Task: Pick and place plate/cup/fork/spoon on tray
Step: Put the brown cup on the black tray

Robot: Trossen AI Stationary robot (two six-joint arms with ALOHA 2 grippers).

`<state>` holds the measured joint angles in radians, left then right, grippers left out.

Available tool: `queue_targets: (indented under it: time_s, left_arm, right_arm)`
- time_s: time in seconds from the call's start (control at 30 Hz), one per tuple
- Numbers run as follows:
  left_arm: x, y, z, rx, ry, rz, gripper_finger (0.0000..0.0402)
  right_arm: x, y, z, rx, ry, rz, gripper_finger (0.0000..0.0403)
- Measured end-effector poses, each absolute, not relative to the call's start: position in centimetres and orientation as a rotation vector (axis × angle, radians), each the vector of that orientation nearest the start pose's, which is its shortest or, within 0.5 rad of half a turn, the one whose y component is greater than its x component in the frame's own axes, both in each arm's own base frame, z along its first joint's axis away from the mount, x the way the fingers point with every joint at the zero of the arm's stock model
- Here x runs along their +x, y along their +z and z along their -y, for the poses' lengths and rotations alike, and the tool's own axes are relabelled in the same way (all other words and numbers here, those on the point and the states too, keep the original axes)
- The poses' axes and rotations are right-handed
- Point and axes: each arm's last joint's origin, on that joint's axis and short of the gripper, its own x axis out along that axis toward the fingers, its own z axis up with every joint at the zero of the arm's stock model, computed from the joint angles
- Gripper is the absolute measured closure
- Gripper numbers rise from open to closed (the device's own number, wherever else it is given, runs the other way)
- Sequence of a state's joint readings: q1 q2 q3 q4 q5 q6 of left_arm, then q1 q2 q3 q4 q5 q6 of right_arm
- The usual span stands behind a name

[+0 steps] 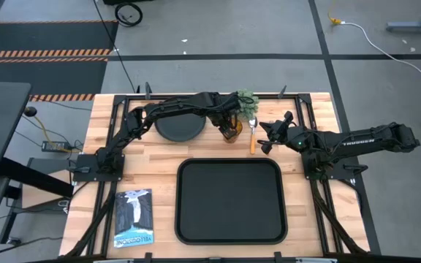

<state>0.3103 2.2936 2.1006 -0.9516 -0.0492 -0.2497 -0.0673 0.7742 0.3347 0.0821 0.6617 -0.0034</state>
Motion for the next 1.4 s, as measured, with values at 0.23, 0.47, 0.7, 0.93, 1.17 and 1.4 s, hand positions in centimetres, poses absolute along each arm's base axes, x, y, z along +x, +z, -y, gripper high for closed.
queue_targets:
  time_s: [0.23,0.47,0.7,0.93,1.17,1.4]
  left_arm:
    - [46.3,22.5,-14.9,-0.367,0.458,-1.099,0.0293]
    - [46.5,22.6,-14.7,-0.354,0.446,-1.086,0.0364]
    - [47.0,22.7,-14.3,-0.326,0.422,-1.059,0.0386]
    - [47.1,23.5,-13.4,-0.353,0.372,-1.07,0.0386]
    - [48.0,26.0,-11.5,-0.331,0.327,-1.002,0.0386]
    - [49.0,26.7,-8.0,-0.334,0.249,-0.96,0.0387]
  right_arm:
    - [16.2,20.6,2.9,-0.116,-0.719,-0.353,0.0397]
    - [16.2,20.6,2.9,-0.117,-0.719,-0.353,0.0397]
    - [16.1,20.6,2.9,-0.141,-0.715,-0.367,0.0397]
    - [15.7,20.6,2.9,-0.141,-0.755,-0.378,0.0397]
    - [14.9,21.8,3.2,-0.163,-0.839,-0.411,0.0398]
    - [13.9,22.3,3.8,-0.17,-0.921,-0.418,0.0398]
